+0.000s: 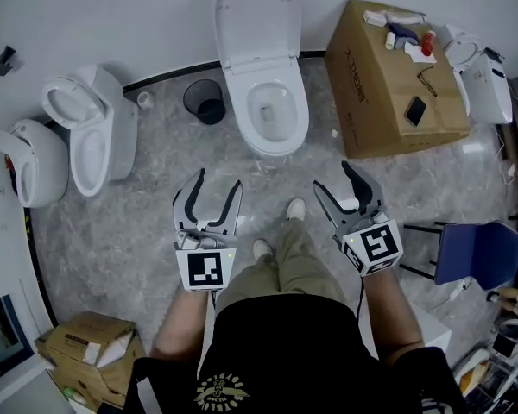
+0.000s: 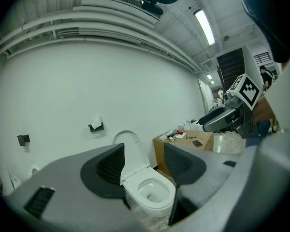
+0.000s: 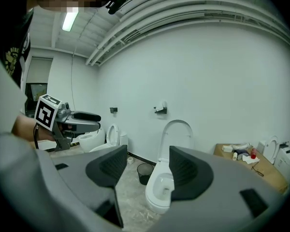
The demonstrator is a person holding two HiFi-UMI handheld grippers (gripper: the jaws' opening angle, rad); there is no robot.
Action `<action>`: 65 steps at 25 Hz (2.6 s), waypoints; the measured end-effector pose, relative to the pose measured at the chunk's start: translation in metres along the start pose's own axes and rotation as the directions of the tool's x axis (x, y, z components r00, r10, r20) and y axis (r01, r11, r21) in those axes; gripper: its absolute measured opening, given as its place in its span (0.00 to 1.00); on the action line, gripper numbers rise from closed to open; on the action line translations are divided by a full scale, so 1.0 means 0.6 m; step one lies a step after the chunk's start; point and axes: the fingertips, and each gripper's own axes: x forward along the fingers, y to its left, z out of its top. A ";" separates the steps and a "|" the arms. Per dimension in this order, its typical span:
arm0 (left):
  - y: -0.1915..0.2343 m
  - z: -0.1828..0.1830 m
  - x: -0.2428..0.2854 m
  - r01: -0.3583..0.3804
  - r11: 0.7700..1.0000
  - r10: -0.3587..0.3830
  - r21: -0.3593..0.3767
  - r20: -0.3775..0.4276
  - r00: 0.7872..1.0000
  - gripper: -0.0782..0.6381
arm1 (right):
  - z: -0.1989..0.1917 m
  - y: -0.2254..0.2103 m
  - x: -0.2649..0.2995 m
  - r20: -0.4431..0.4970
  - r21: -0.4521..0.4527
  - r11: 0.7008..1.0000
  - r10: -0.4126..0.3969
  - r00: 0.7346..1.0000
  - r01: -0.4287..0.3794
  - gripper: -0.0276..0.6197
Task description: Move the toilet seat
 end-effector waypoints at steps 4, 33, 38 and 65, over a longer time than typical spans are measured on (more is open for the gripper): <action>0.005 0.005 0.024 -0.015 1.000 0.015 -0.001 0.005 1.000 0.49 | 0.005 -0.014 0.023 0.007 0.000 1.000 0.020 1.000 -0.020 0.45; 0.020 0.023 0.261 -0.076 0.997 0.076 -0.005 -0.017 0.997 0.49 | 0.032 -0.210 0.145 -0.015 0.000 0.996 0.087 0.996 -0.087 0.45; 0.018 0.004 0.311 -0.090 0.995 0.092 0.029 -0.056 0.994 0.49 | 0.015 -0.257 0.186 -0.028 0.021 0.991 0.130 0.991 -0.130 0.45; -0.010 -0.297 0.458 -0.107 0.994 0.099 -0.019 -0.241 0.965 0.49 | -0.254 -0.364 0.363 -0.204 0.067 0.972 0.236 0.950 -0.227 0.45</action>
